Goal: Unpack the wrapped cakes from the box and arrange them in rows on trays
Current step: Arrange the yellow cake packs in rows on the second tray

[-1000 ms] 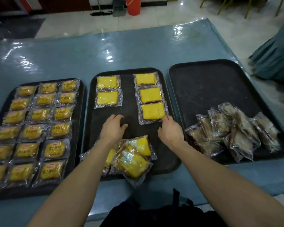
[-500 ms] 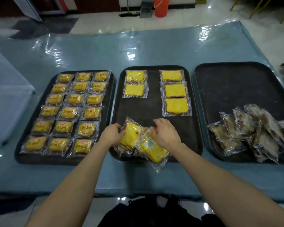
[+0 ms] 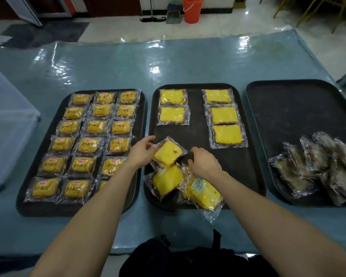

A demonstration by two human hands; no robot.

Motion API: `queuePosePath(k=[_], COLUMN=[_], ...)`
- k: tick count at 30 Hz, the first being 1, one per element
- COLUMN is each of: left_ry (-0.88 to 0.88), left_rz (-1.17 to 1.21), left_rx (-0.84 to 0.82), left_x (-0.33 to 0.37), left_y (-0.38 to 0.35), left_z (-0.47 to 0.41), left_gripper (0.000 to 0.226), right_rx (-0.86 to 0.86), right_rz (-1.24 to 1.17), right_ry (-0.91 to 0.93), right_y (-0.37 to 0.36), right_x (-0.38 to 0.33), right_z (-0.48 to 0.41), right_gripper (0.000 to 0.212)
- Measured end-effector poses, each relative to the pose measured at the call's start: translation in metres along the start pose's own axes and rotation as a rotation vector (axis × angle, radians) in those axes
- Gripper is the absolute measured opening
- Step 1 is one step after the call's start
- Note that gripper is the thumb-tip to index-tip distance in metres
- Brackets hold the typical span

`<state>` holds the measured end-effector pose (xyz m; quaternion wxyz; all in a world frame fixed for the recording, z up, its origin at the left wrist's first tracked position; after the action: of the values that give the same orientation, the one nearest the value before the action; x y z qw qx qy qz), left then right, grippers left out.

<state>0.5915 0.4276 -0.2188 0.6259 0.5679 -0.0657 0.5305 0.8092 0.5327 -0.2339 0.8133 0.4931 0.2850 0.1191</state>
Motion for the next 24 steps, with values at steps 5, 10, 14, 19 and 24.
queuePosePath(k=[5, 10, 14, 19, 24], left_ry=[-0.012, -0.267, -0.268, -0.256, -0.262], left_rz=[-0.363, -0.408, -0.485, -0.458, -0.398], left_rx=[-0.247, -0.024, 0.055, 0.02, 0.032], left_x=[0.005, 0.029, 0.026, 0.02, 0.017], left_y=[-0.029, -0.029, -0.019, -0.027, -0.032], left_z=[-0.011, -0.029, -0.031, -0.026, -0.031], left_gripper=[0.139, 0.107, 0.09, 0.099, 0.089], right_rx=[-0.026, -0.019, 0.03, 0.041, 0.053], right_rz=[-0.023, -0.07, -0.125, -0.148, -0.119], right_ry=[0.007, 0.011, -0.033, -0.035, -0.109], right_y=[-0.004, -0.007, -0.003, -0.004, -0.003], right_x=[-0.009, -0.01, 0.0, -0.003, -0.001], right_z=[-0.023, -0.036, -0.039, -0.045, -0.049], right_gripper=[0.081, 0.083, 0.076, 0.062, 0.048])
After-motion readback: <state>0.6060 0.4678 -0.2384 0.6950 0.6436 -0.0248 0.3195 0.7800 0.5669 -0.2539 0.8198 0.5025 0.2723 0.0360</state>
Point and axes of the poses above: each hand's wrist, its own z-axis away from the middle knuckle, its own y-axis out of the back of the hand, x = y × z, the point moved 10 cm from there along -z, towards the middle knuckle, and after that the axes turned 1 degree about x, right-handed, at the moved point
